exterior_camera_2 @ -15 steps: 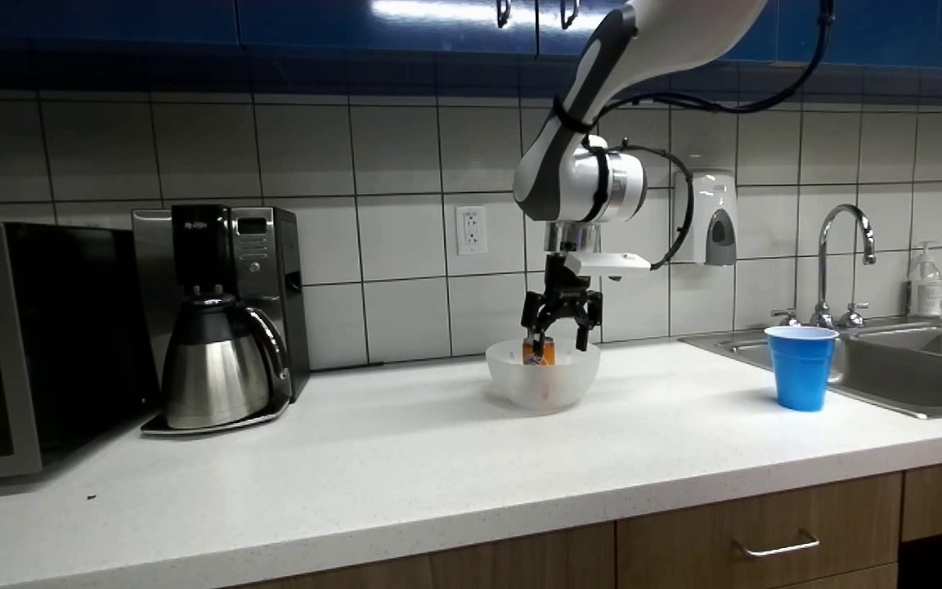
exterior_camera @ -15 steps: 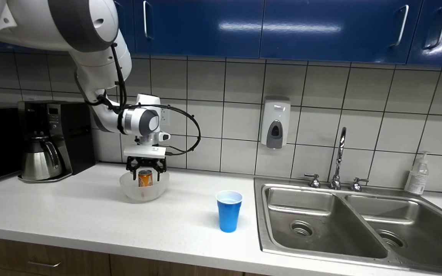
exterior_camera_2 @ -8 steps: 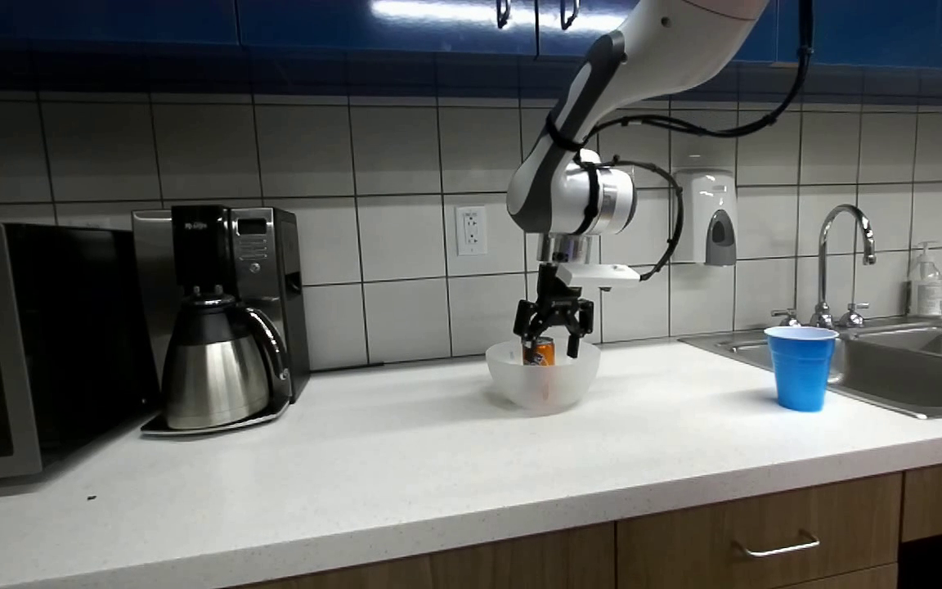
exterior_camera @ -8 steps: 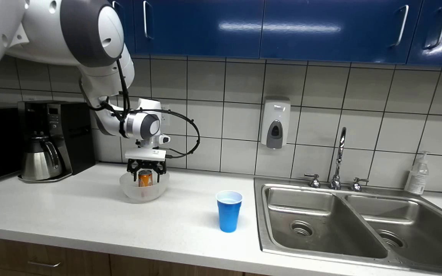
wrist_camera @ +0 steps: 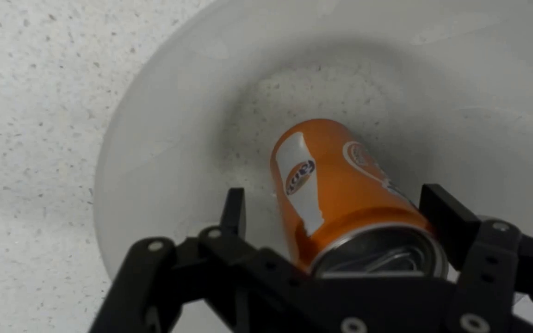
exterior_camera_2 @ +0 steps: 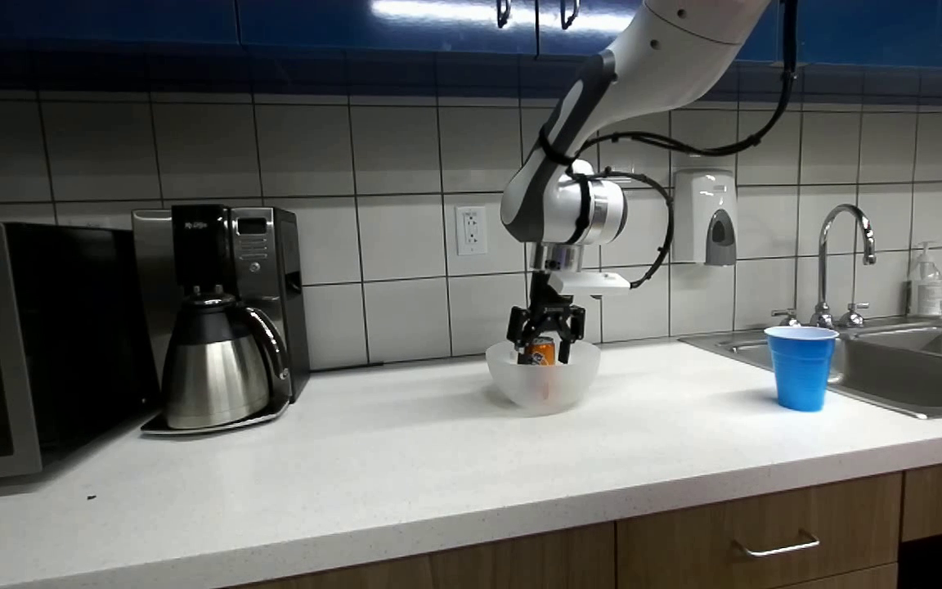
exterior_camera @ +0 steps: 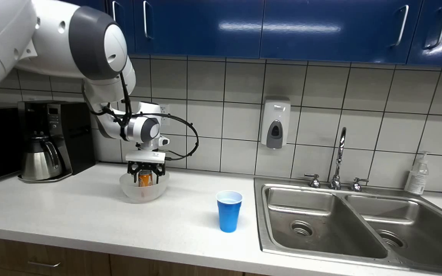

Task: Pick up the orange fanta can from the clear bowl and put it on the kitchen counter

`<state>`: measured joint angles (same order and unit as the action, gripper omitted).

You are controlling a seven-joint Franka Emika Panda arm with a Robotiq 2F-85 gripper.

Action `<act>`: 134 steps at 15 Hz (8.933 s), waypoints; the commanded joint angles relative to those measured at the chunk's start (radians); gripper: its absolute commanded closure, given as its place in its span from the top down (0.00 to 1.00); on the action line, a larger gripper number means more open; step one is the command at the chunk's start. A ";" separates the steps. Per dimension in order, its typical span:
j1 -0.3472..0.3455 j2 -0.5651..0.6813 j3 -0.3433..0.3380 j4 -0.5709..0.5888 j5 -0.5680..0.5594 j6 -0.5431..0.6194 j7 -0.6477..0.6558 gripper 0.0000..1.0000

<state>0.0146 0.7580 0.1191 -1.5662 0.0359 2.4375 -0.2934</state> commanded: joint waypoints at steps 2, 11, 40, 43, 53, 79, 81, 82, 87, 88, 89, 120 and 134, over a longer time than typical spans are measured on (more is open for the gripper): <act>-0.006 0.022 0.007 0.054 -0.015 -0.031 -0.012 0.64; -0.008 0.004 0.009 0.046 -0.013 -0.032 -0.013 0.38; -0.002 -0.372 -0.027 -0.224 -0.021 -0.015 0.030 0.38; -0.004 -0.427 -0.042 -0.279 -0.024 -0.015 0.036 0.38; -0.018 -0.600 -0.107 -0.471 -0.038 -0.021 0.064 0.38; -0.106 -0.633 -0.190 -0.746 0.021 0.094 0.028 0.38; -0.114 -0.615 -0.188 -0.753 0.036 0.122 0.012 0.38; -0.118 -0.606 -0.187 -0.758 0.042 0.140 0.006 0.38; -0.142 -0.567 -0.174 -0.781 0.081 0.219 -0.042 0.38; -0.146 -0.561 -0.172 -0.786 0.088 0.233 -0.052 0.38; -0.152 -0.555 -0.168 -0.791 0.098 0.245 -0.064 0.38; -0.213 -0.605 -0.122 -0.854 0.143 0.293 -0.157 1.00; -0.105 -0.815 -0.143 -0.782 0.059 -0.188 -0.017 1.00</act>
<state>-0.1173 0.0222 -0.0161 -2.3496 0.1173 2.3867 -0.3559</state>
